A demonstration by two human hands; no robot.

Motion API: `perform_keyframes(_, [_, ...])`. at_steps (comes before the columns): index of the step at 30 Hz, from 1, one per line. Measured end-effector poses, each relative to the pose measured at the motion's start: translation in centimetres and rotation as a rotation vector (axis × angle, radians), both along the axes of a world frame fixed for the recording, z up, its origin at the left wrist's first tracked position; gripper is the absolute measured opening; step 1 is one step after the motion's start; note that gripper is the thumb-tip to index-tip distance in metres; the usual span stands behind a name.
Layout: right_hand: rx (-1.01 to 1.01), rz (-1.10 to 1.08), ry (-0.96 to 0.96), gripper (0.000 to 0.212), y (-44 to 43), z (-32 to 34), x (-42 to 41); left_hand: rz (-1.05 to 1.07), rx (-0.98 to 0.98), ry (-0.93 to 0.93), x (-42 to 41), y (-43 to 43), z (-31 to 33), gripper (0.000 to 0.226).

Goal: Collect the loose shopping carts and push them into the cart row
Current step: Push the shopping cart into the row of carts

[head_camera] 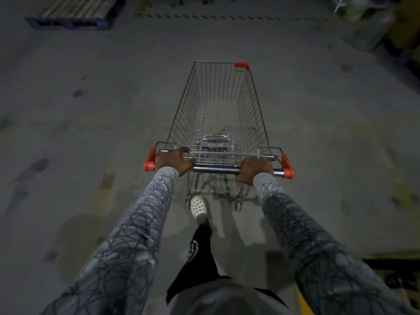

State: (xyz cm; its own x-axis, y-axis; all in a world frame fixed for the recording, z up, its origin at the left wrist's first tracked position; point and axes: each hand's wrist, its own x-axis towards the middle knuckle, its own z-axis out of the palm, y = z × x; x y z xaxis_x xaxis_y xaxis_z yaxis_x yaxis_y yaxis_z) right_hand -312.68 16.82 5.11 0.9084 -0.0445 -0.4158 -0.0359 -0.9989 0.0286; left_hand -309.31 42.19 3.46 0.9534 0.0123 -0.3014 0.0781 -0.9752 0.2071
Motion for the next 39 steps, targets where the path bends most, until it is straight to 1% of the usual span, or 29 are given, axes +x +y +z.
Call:
perform_keyframes(4, [-0.015, -0.062, -0.074, 0.051, -0.7, 0.0, 12.0, -0.012, -0.008, -0.037, 13.0, -1.0, 0.0, 0.051])
perform_keyframes(9, [0.001, -0.122, -0.032, 0.058, -0.6, 0.6, 26.2, -0.06, 0.005, -0.021, 28.6, -1.2, 0.4, 0.05])
perform_keyframes(14, [-0.002, -0.142, -0.021, 0.047, -1.8, 1.0, 38.2, -0.127, 0.047, 0.092, 41.9, -2.4, 0.8, 0.054])
perform_keyframes(18, [-0.006, -0.111, -0.018, 0.043, -5.3, 1.5, 48.9, -0.151, 0.02, 0.08, 52.0, -5.9, 0.7, 0.053])
perform_keyframes(20, [-0.026, -0.103, -0.04, 0.041, -7.7, 1.6, 54.7, -0.144, 0.026, 0.067, 57.3, -8.3, 0.4, 0.056])
perform_keyframes(22, [-0.052, -0.107, -0.051, 0.045, -9.9, 1.5, 60.7, -0.128, 0.028, 0.062, 62.5, -10.5, 0.1, 0.06])
perform_keyframes(24, [-0.08, -0.115, -0.053, 0.048, -12.2, 1.2, 66.6, -0.129, 0.005, 0.052, 67.6, -12.8, 0.1, 0.06])
perform_keyframes(27, [-0.105, -0.117, -0.053, 0.046, -14.6, 1.1, 75.1, -0.11, -0.009, 0.032, 75.2, -15.5, 0.5, 0.059])
perform_keyframes(34, [-0.089, -0.041, -0.008, 0.045, -16.1, 1.5, 92.1, -0.064, 0.059, 0.046, 92.0, -16.7, 0.2, 0.054])
perform_keyframes(36, [-0.07, -0.026, -0.022, 0.043, -16.4, 1.1, 96.6, -0.046, 0.066, 0.038, 96.7, -17.0, 0.5, 0.054])
perform_keyframes(39, [-0.02, -0.039, -0.037, 0.048, -16.7, 0.6, 103.6, -0.024, 0.054, 0.037, 104.2, -16.9, 0.3, 0.055])
